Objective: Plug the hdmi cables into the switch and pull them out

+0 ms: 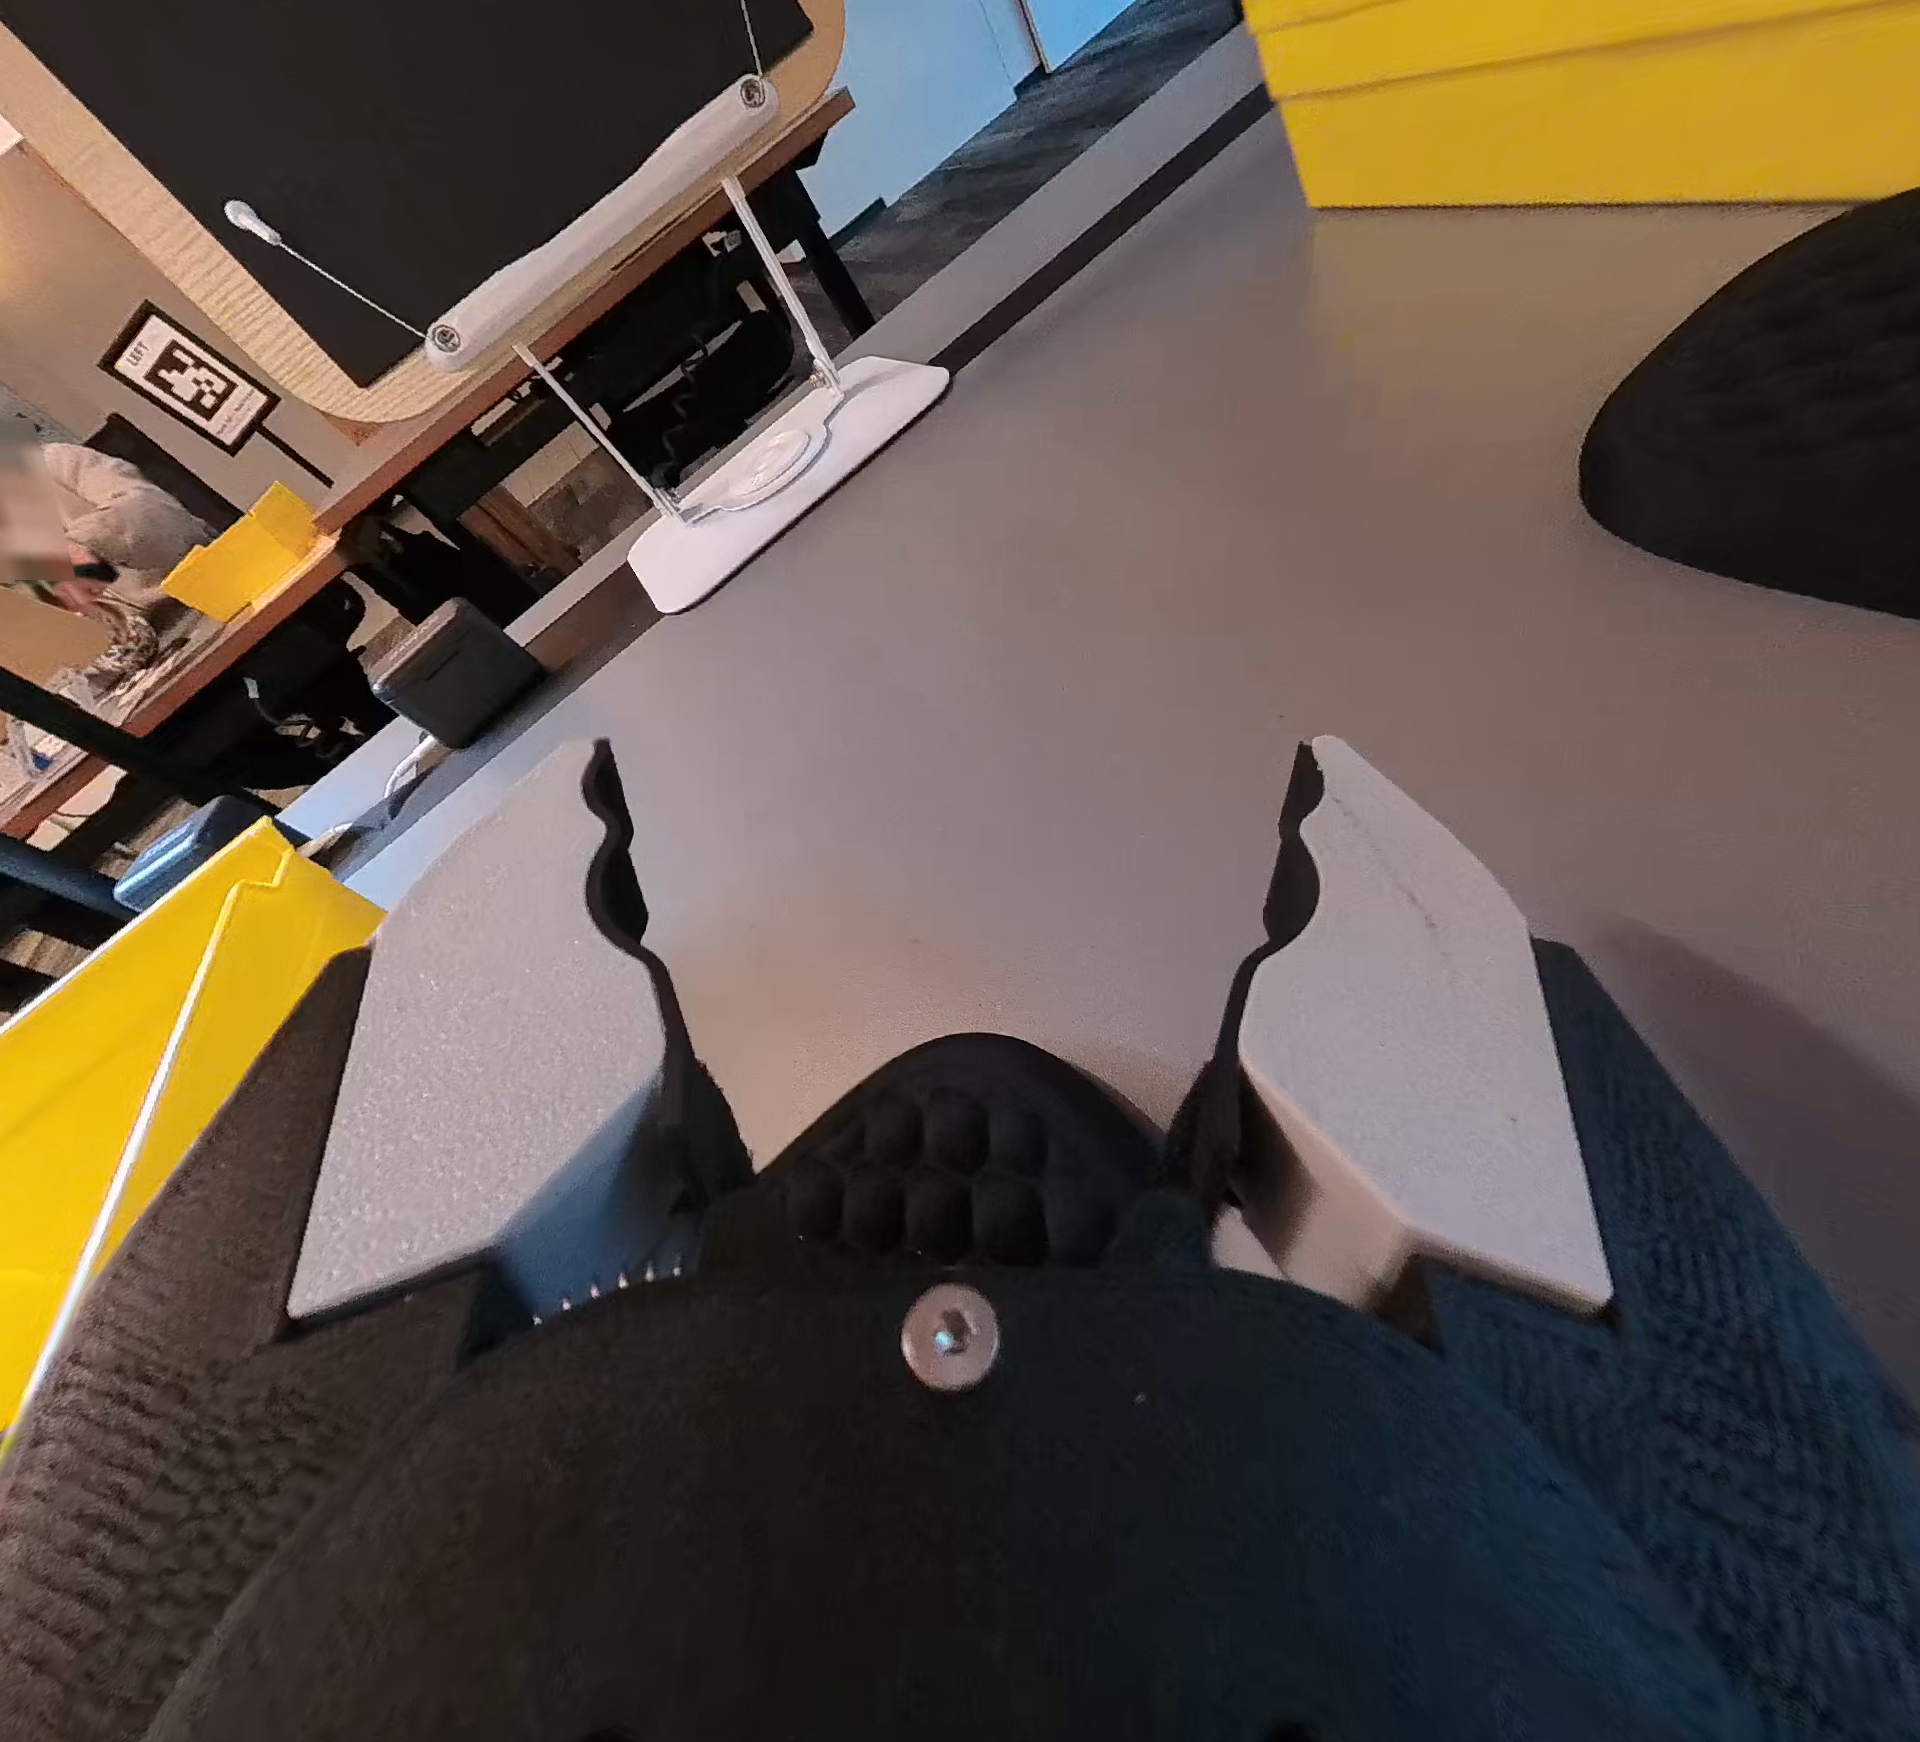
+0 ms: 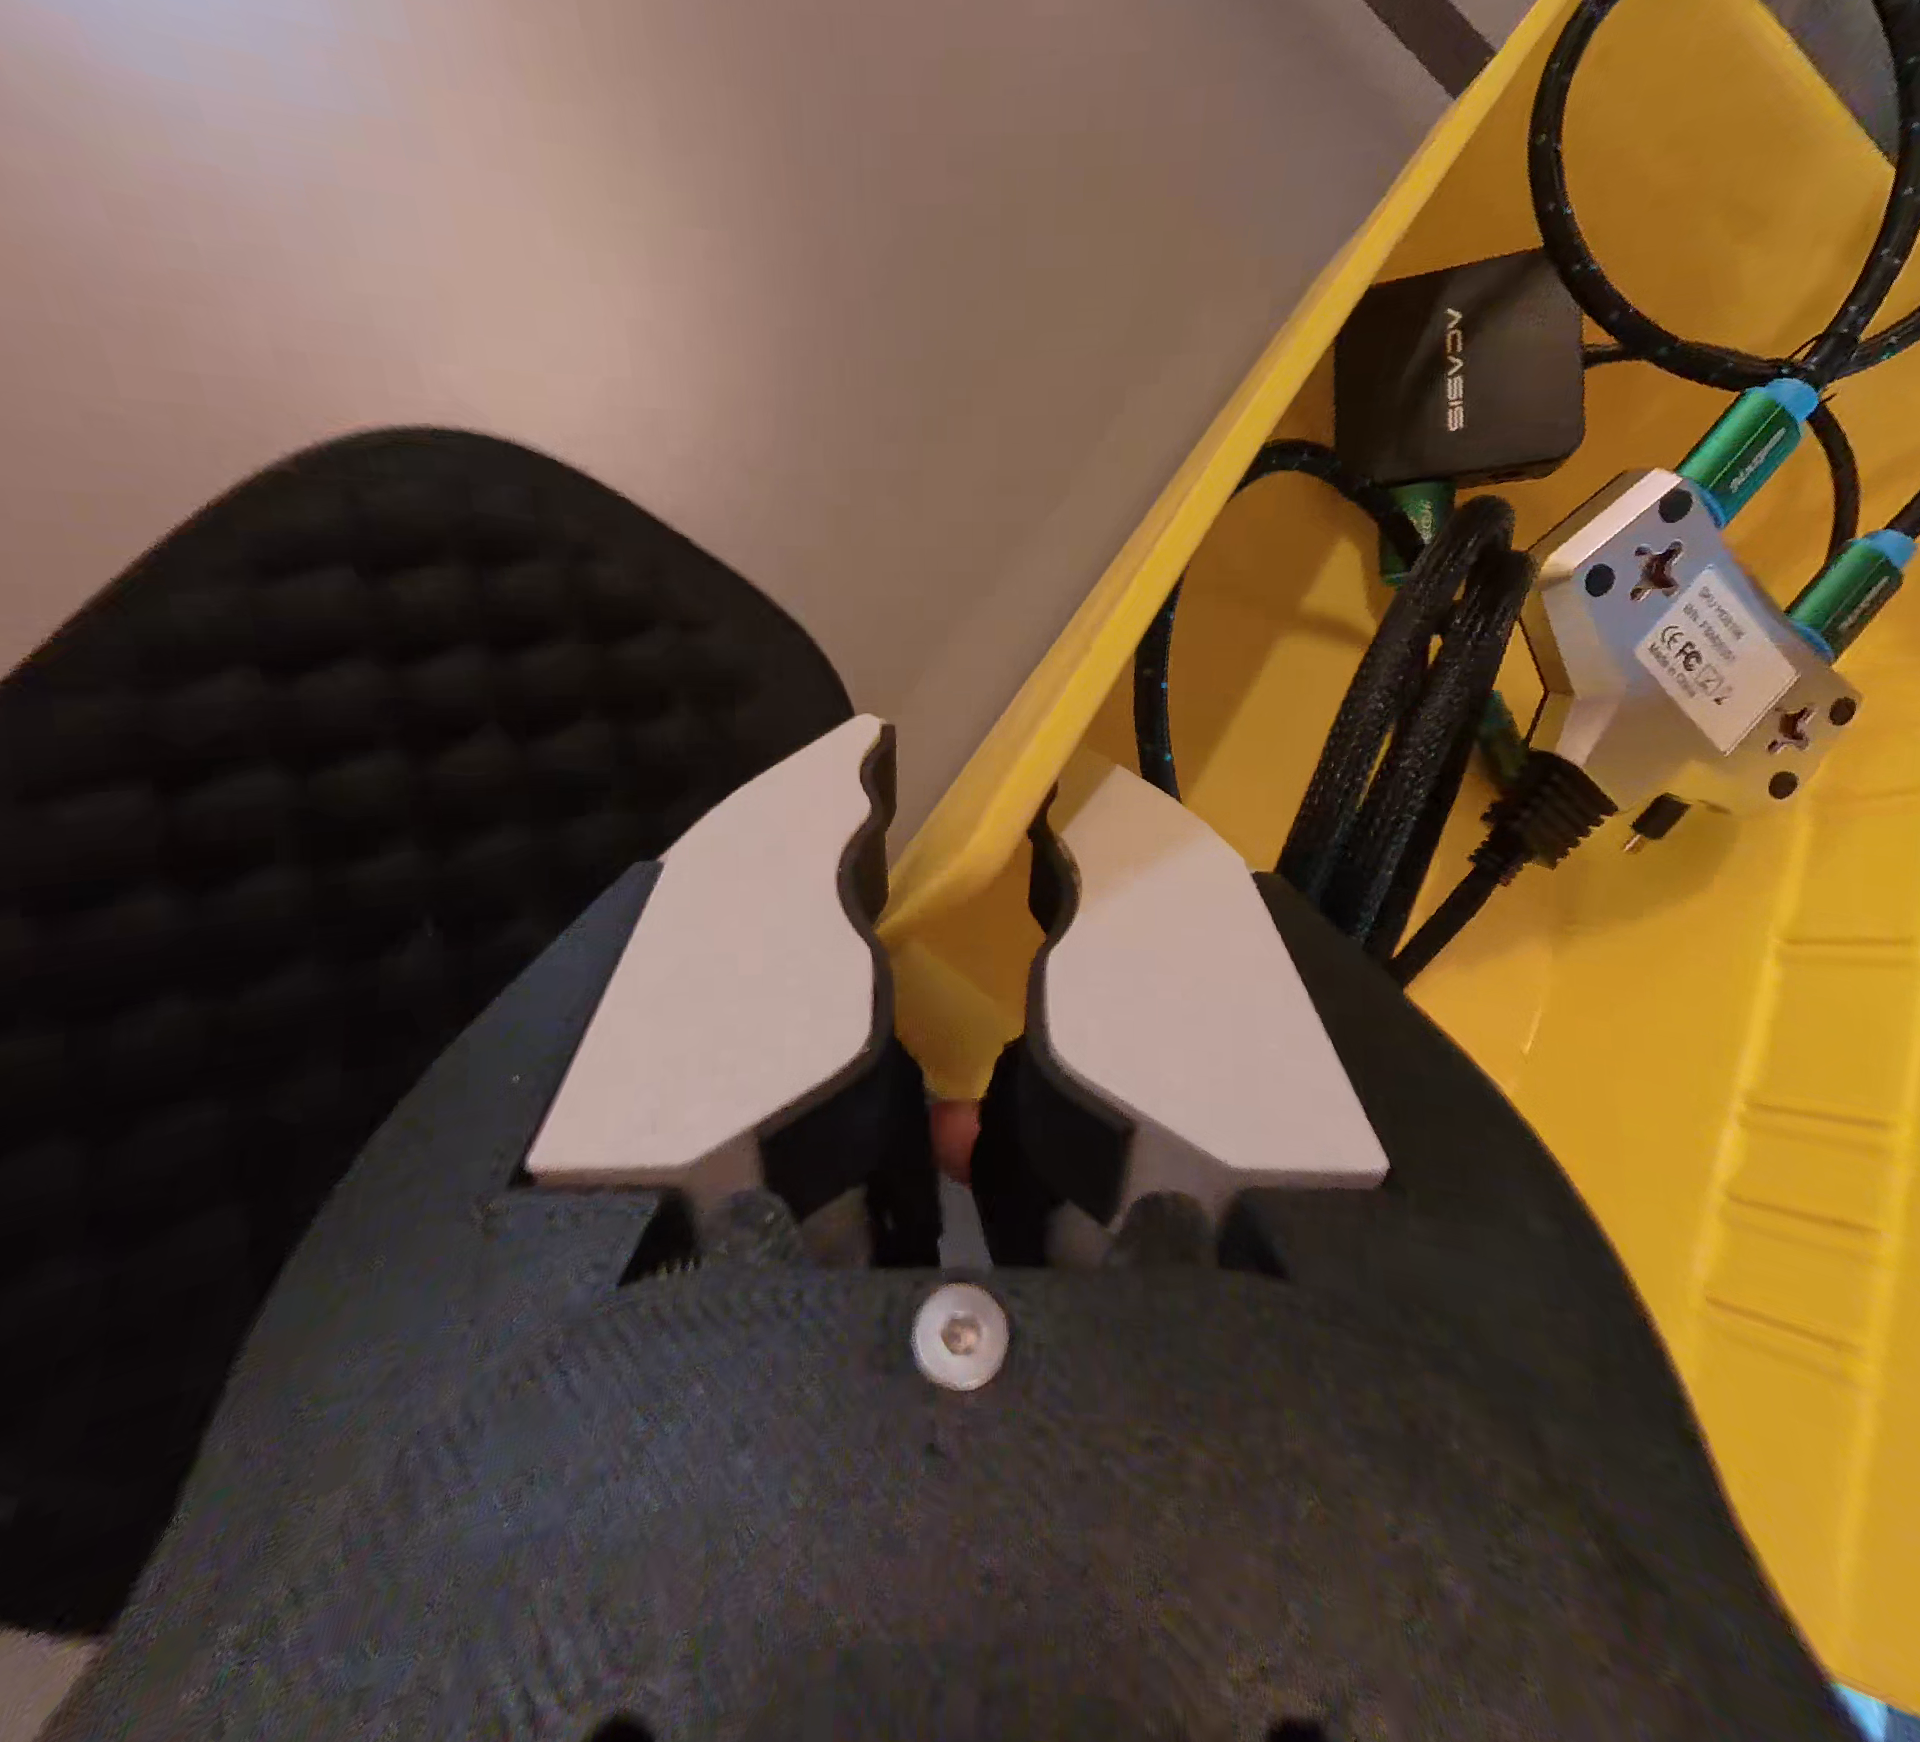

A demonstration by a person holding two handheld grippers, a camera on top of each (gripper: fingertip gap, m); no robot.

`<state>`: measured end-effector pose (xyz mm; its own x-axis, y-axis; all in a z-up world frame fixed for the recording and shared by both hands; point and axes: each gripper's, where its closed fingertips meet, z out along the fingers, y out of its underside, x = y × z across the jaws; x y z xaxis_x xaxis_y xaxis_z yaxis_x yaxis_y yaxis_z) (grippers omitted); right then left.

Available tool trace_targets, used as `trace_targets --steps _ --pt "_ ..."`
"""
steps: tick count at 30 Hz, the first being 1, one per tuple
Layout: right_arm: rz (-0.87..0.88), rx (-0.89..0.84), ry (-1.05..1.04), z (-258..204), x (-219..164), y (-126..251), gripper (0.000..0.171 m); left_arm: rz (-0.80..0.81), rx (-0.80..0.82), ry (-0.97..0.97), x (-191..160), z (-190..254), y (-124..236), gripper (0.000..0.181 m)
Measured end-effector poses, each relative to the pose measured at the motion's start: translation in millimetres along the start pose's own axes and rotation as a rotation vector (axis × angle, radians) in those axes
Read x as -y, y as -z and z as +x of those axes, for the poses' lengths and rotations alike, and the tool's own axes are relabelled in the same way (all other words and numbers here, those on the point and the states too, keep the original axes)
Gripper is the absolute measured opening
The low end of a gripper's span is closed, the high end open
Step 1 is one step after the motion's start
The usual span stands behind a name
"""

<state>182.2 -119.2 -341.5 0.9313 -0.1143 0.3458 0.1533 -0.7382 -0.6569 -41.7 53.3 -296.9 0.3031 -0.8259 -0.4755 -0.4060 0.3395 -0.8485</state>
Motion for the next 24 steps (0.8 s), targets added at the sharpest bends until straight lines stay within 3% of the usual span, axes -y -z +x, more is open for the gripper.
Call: trace_targets --steps 1,5,9,13,24 --pt "-0.017 -0.008 0.022 -2.2 6.0 -5.1 0.023 0.003 0.004 -0.004 0.6 -0.7 0.3 0.117" --pt "-0.105 -0.091 0.140 -1.0 24.6 -24.6 0.020 0.045 0.009 0.005 8.3 -5.2 5.5 0.117" --pt "-0.046 0.018 0.096 -15.5 56.2 -47.9 0.027 0.137 0.037 0.037 23.9 -20.7 20.3 0.115" --pt "-0.089 0.005 0.173 -32.8 81.3 -65.8 0.028 0.196 0.103 0.059 33.5 -47.1 41.7 0.112" --pt "0.012 0.211 0.322 -166.3 153.8 -67.1 0.033 0.452 0.197 0.166 67.7 -104.6 130.6 0.108"
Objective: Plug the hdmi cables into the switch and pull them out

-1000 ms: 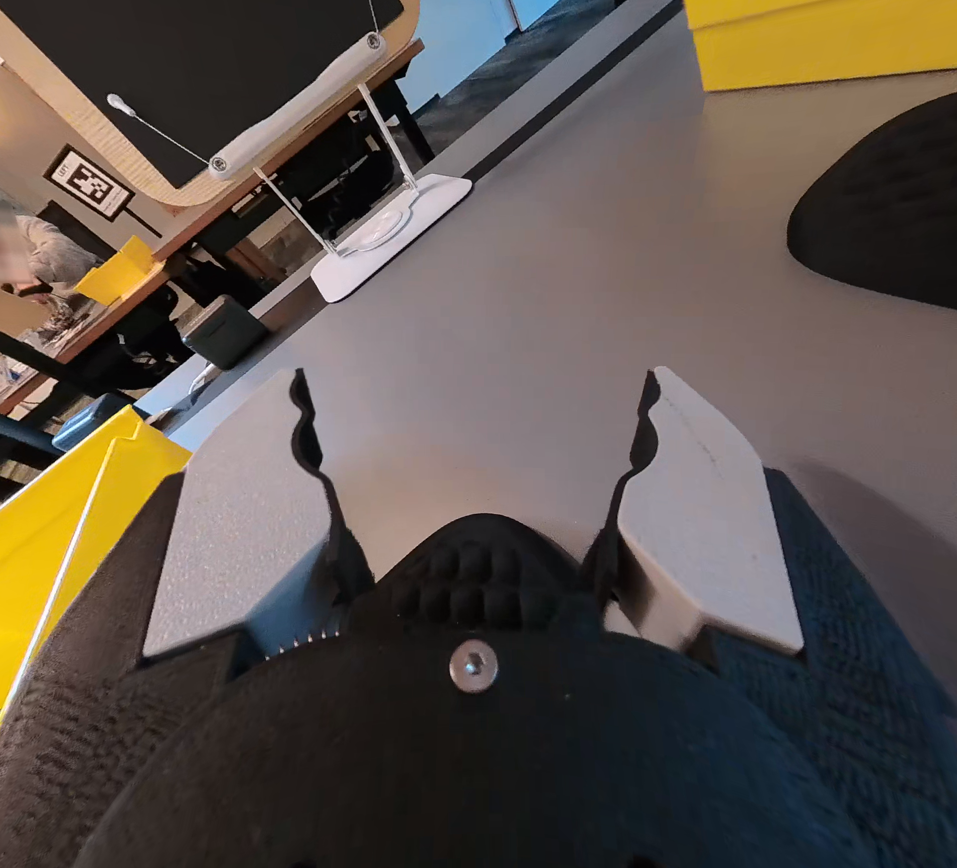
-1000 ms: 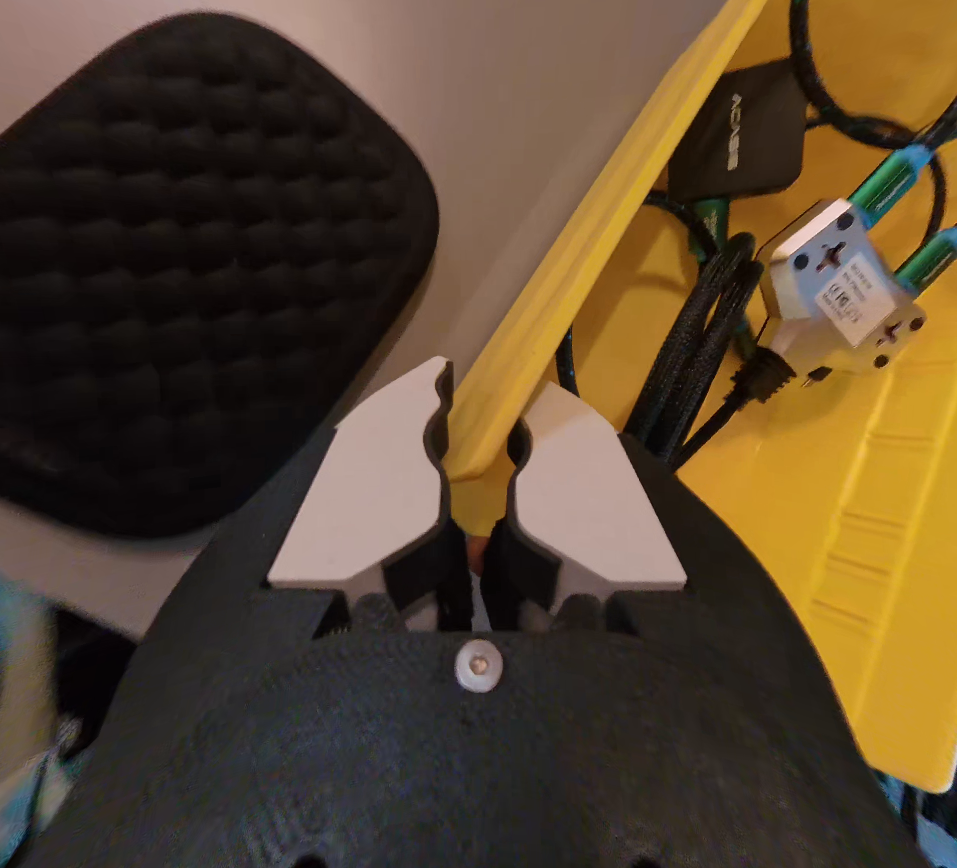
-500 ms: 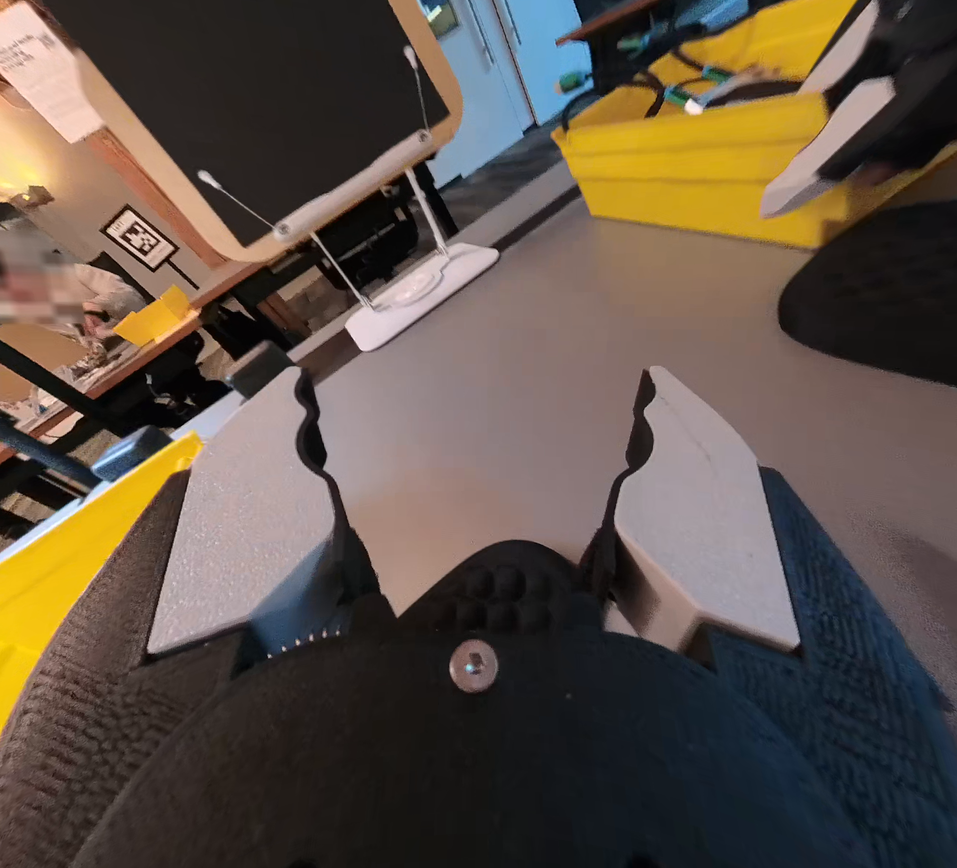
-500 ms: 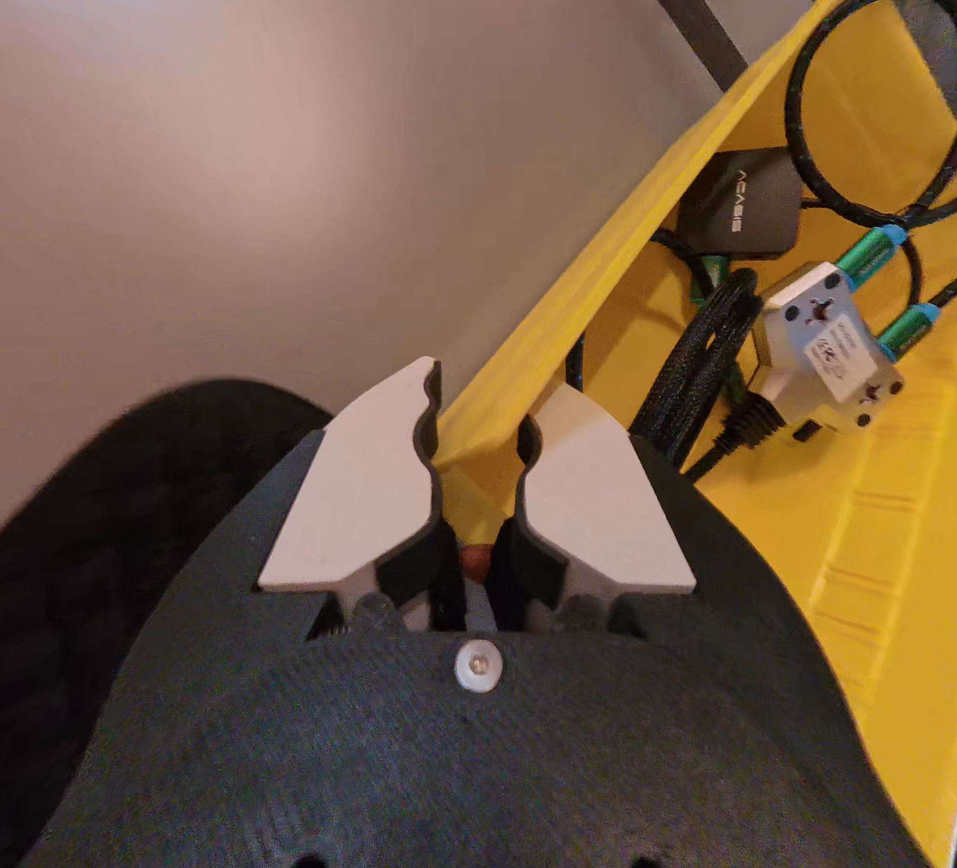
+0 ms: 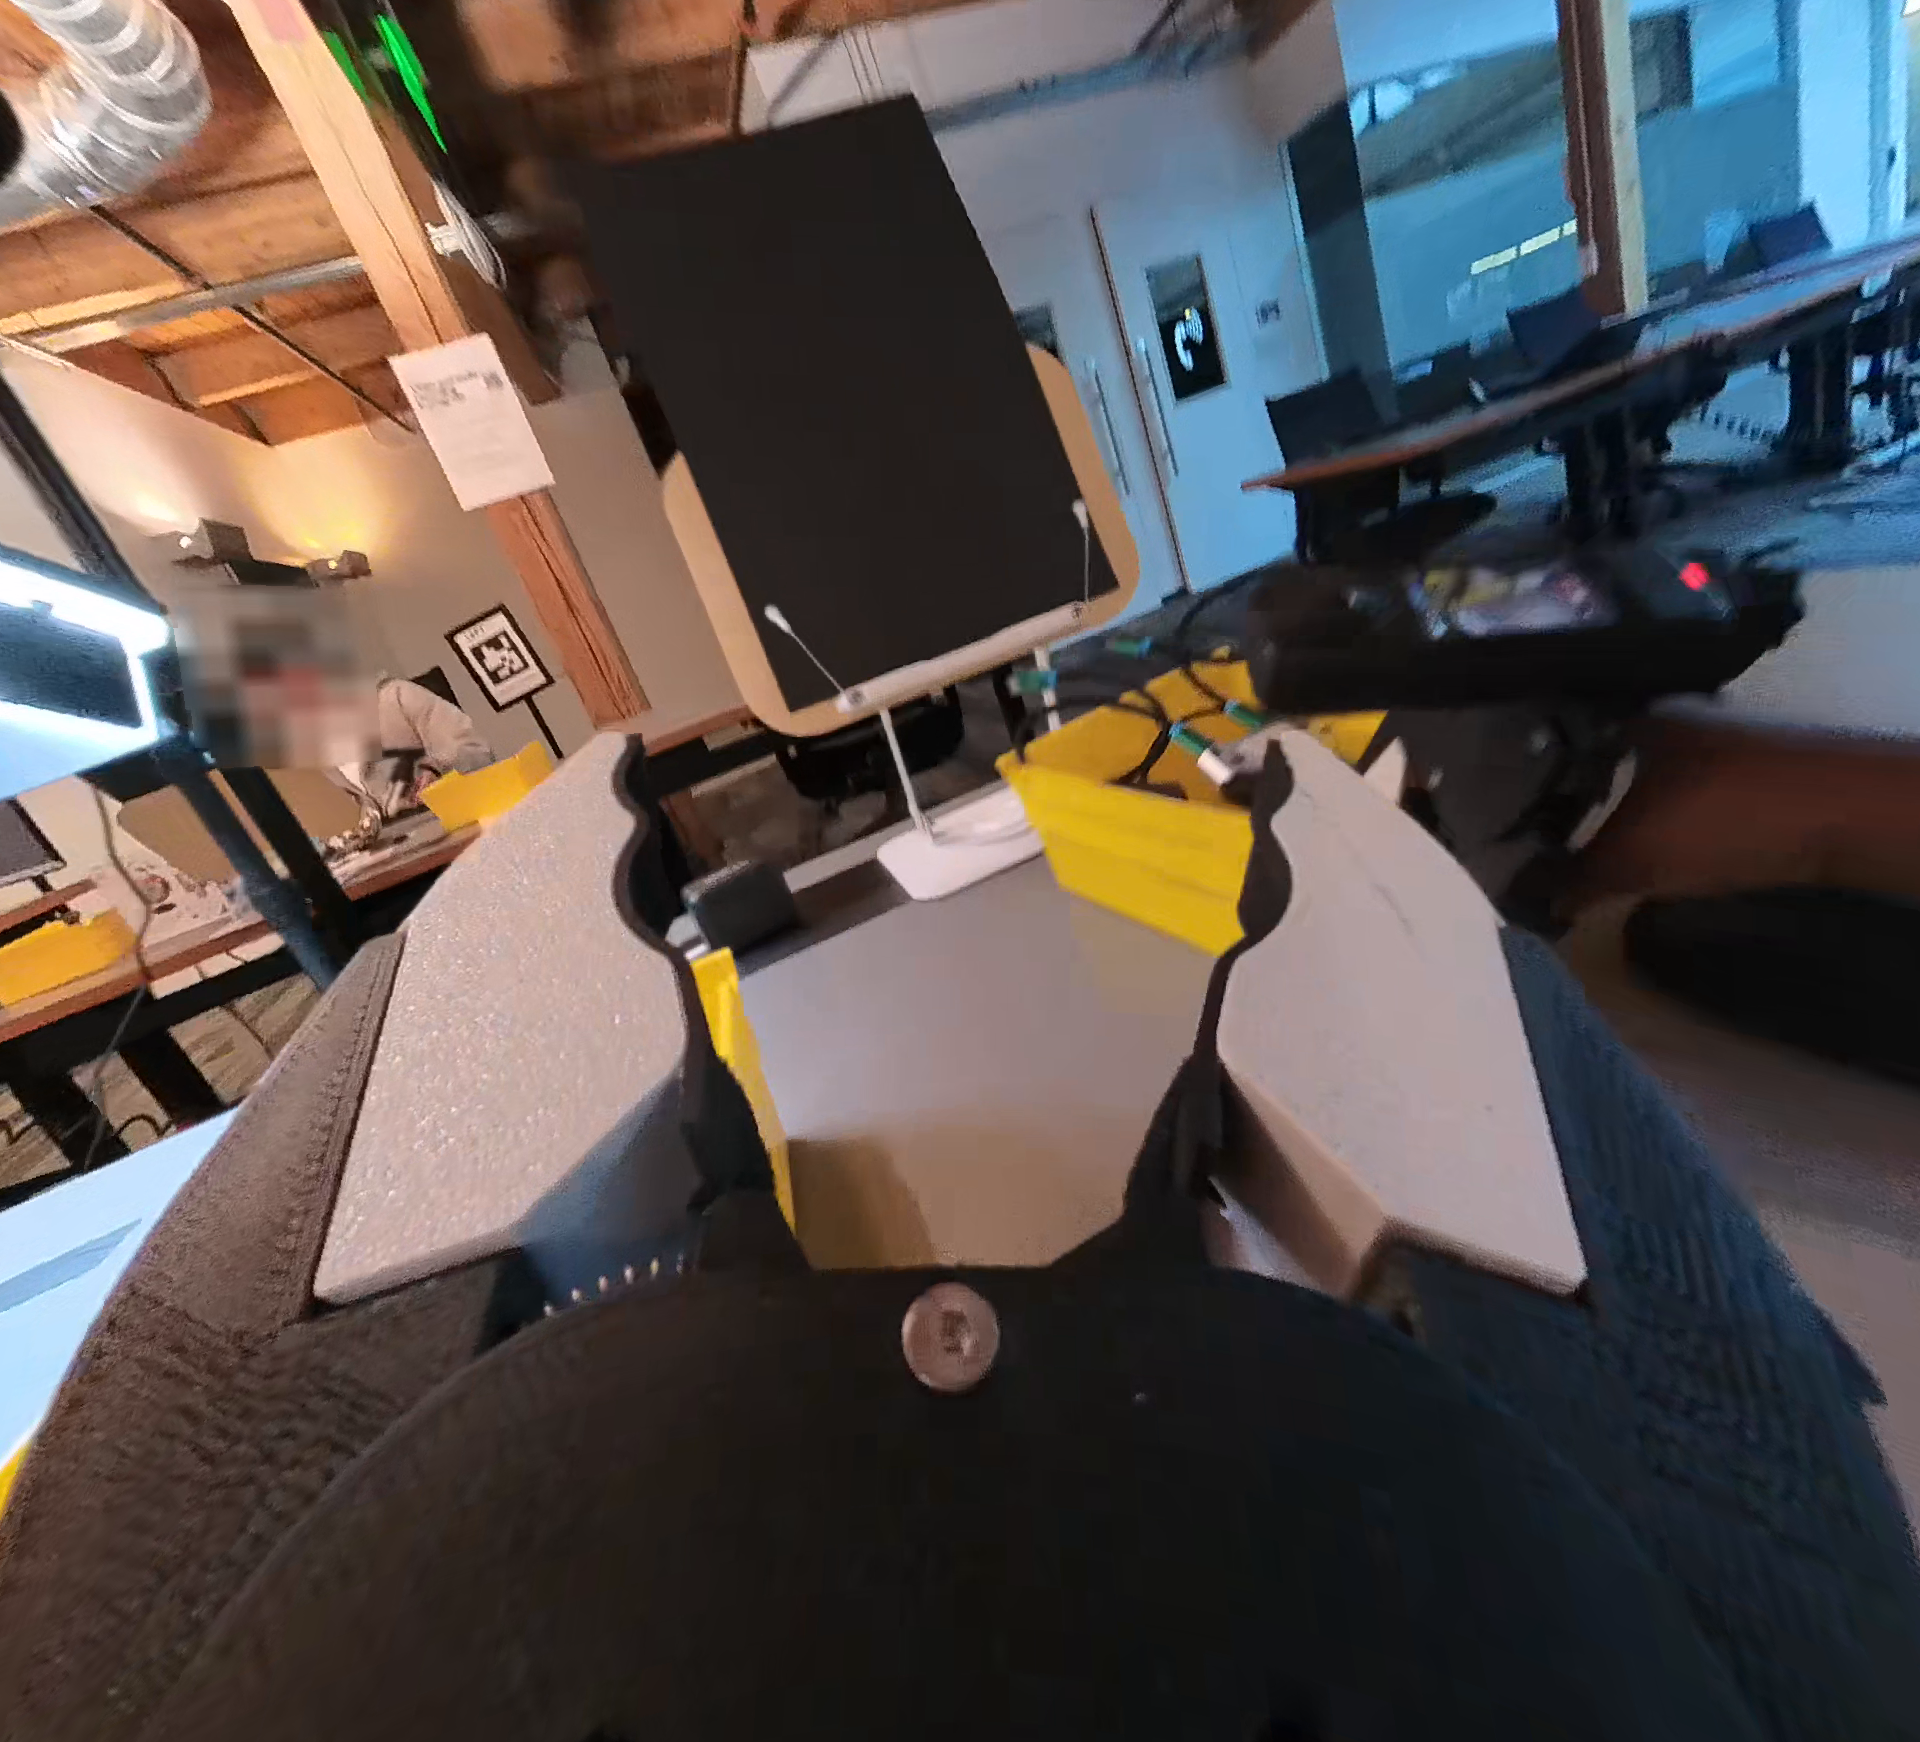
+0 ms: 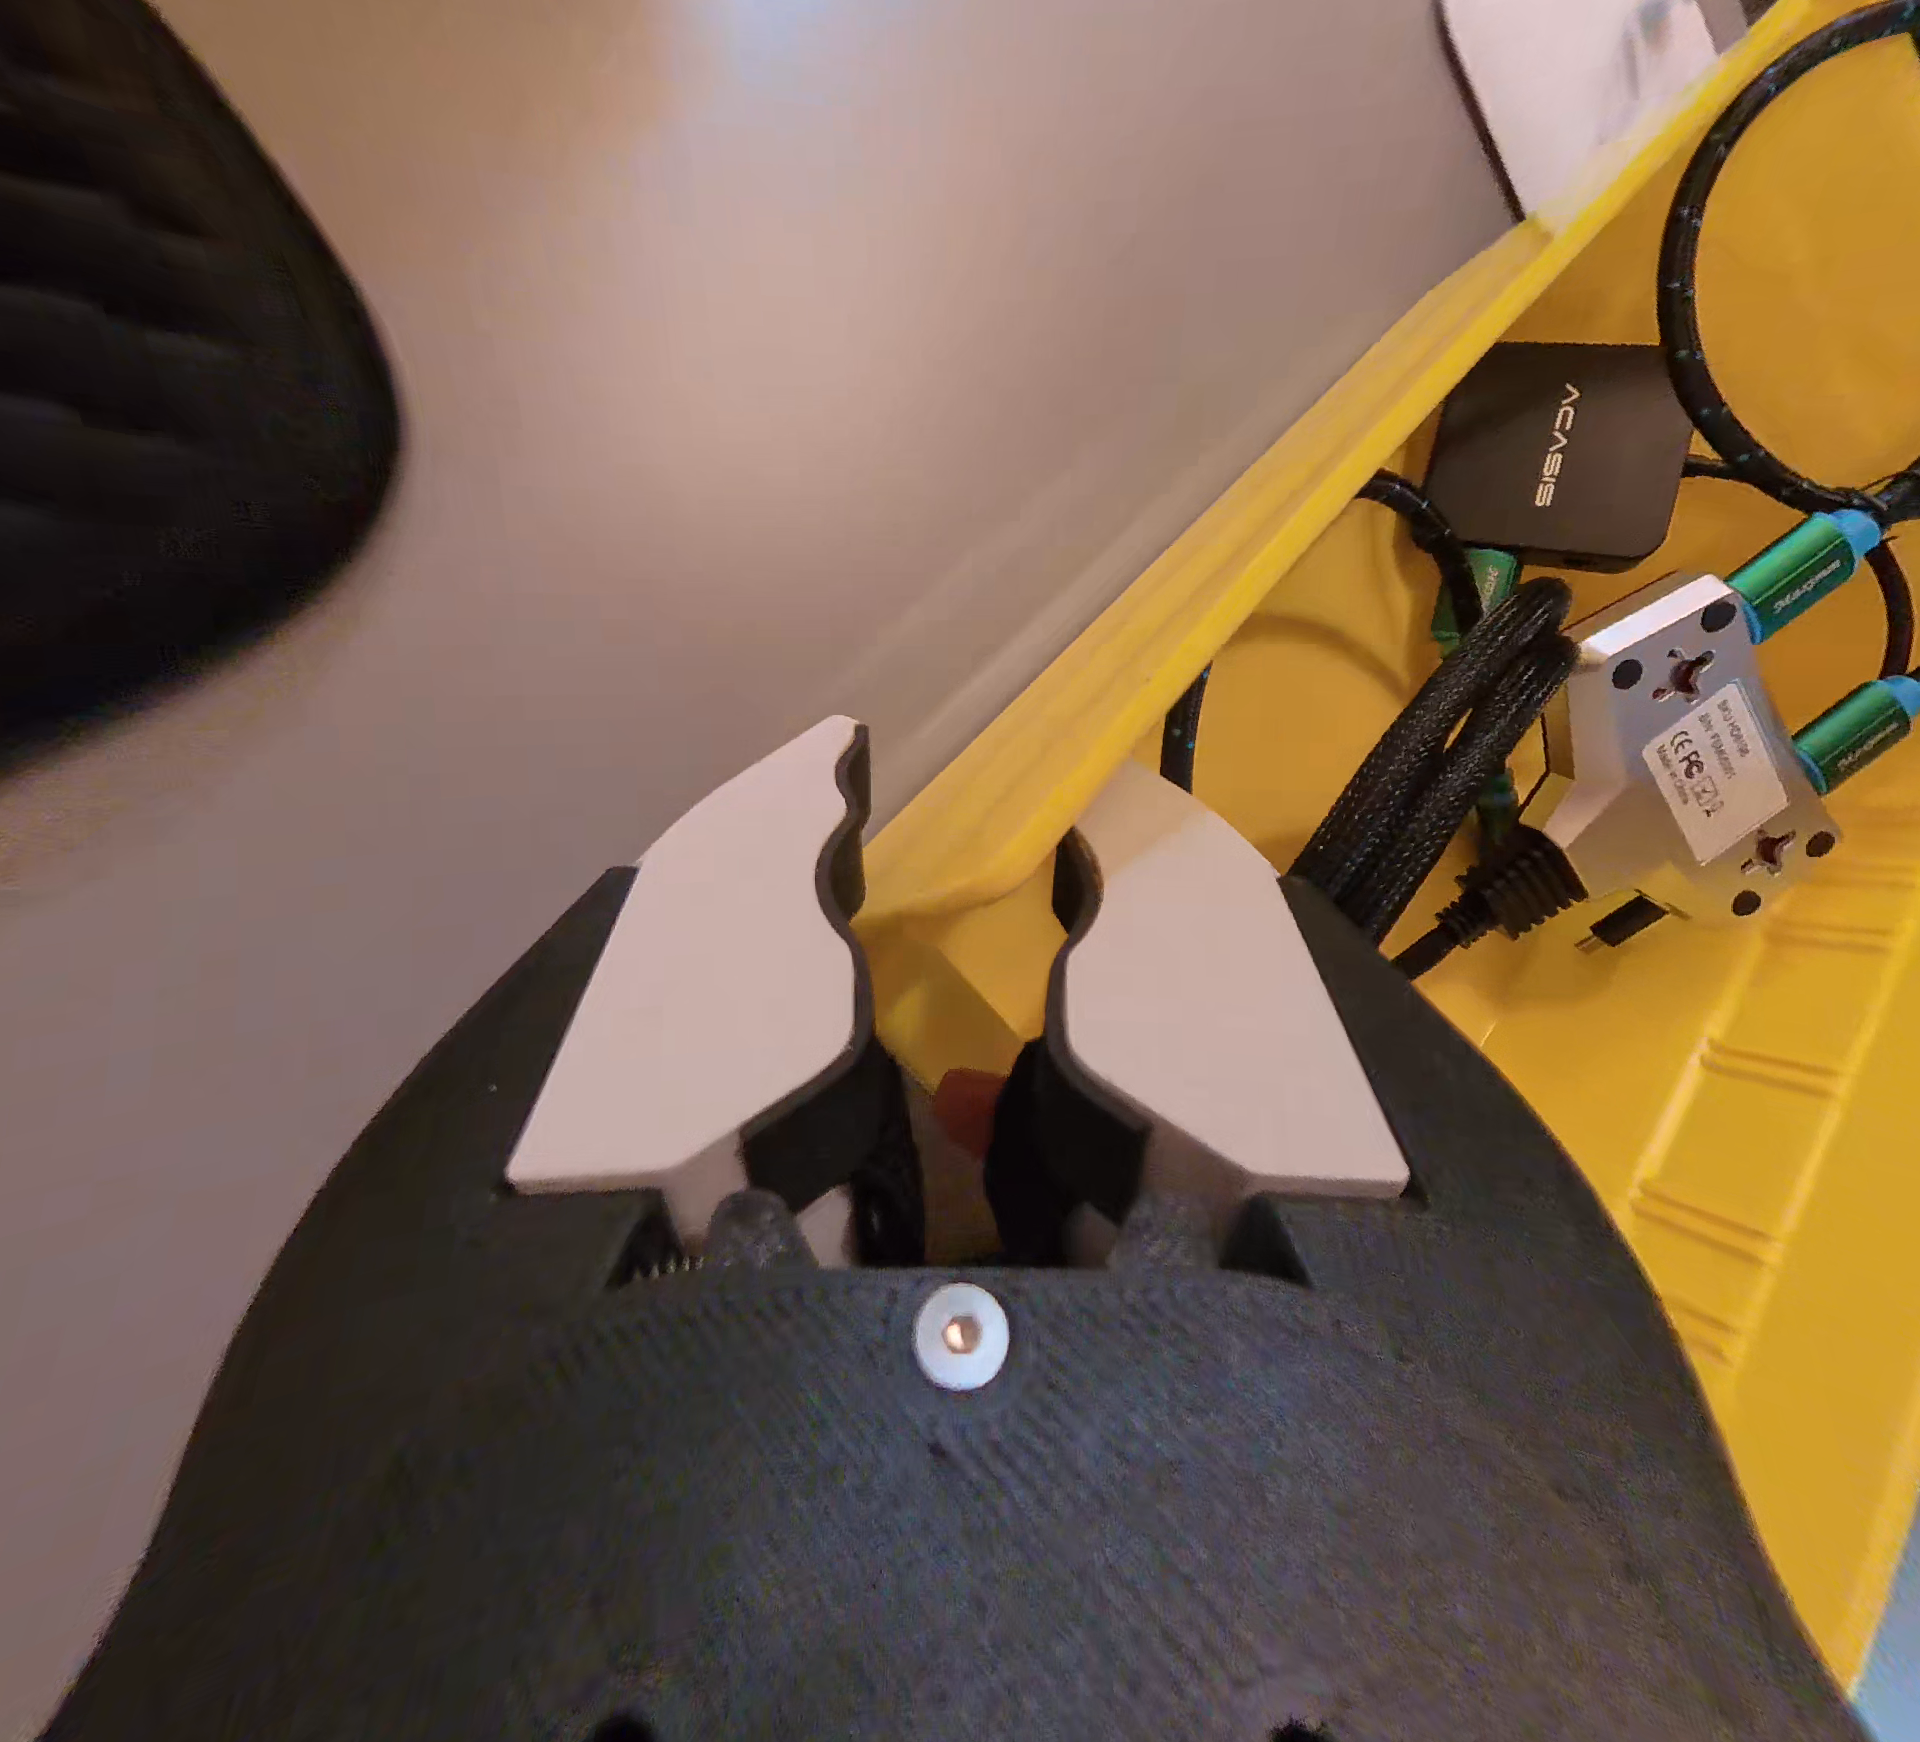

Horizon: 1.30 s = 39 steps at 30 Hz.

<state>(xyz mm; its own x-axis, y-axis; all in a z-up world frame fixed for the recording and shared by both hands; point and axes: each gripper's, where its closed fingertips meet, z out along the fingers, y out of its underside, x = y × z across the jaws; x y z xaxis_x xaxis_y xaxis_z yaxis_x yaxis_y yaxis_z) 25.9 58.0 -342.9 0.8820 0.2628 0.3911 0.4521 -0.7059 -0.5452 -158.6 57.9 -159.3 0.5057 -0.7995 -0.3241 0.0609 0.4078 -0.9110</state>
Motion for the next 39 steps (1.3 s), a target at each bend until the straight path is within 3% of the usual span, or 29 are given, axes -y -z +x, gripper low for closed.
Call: trace_targets --steps 8,12,15,19,23,26,27,29,30,31,32,34,36,39 --pt "0.138 0.151 0.095 -63.6 87.0 -26.6 0.035 0.042 0.189 -0.013 14.8 -65.0 45.7 0.103" --pt "0.338 0.194 0.065 -72.9 115.6 -19.6 0.052 -0.031 0.352 -0.020 -3.5 -112.0 74.2 0.099" --pt "0.476 0.144 0.075 -66.8 122.6 1.9 0.056 -0.167 0.545 0.020 -43.4 -160.7 104.5 0.094" --pt "0.682 0.264 0.018 -88.5 135.0 39.4 0.060 -0.389 0.740 0.093 -120.4 -210.2 148.2 0.093" --pt "0.725 0.418 0.071 -130.0 135.3 54.3 0.060 -0.432 0.570 0.496 -177.4 -199.3 141.2 0.093" --pt "0.706 0.468 0.138 -155.2 132.2 49.9 0.062 -0.366 0.579 0.508 -175.7 -205.2 140.6 0.085" --pt "0.692 0.482 0.159 -162.4 130.2 46.0 0.063 -0.369 0.586 0.493 -177.0 -205.7 143.7 0.077" --pt "0.652 0.514 0.176 -173.8 125.1 38.4 0.065 -0.451 0.553 0.531 -175.0 -194.7 154.1 0.044" --pt "0.641 0.529 0.175 -177.9 123.5 36.3 0.065 -0.529 0.464 0.566 -172.0 -178.8 158.1 0.028" --pt "0.641 0.540 0.170 -181.0 123.3 35.7 0.066 -0.585 0.337 0.592 -166.5 -157.8 159.8 0.023" --pt "0.650 0.546 0.158 -182.8 124.4 35.8 0.067 -0.621 0.288 0.579 -162.4 -147.6 163.5 0.031" --pt "0.677 0.545 0.109 -182.7 129.3 36.3 0.073 -0.673 0.360 0.460 -160.8 -155.5 172.5 0.038" --pt "0.695 0.538 0.050 -182.0 134.6 35.5 0.077 -0.611 0.398 0.369 -155.5 -164.3 164.4 0.065" --pt "0.658 0.468 0.063 -184.4 136.7 27.0 0.082 -0.516 0.499 0.248 -163.2 -185.8 151.8 0.072"
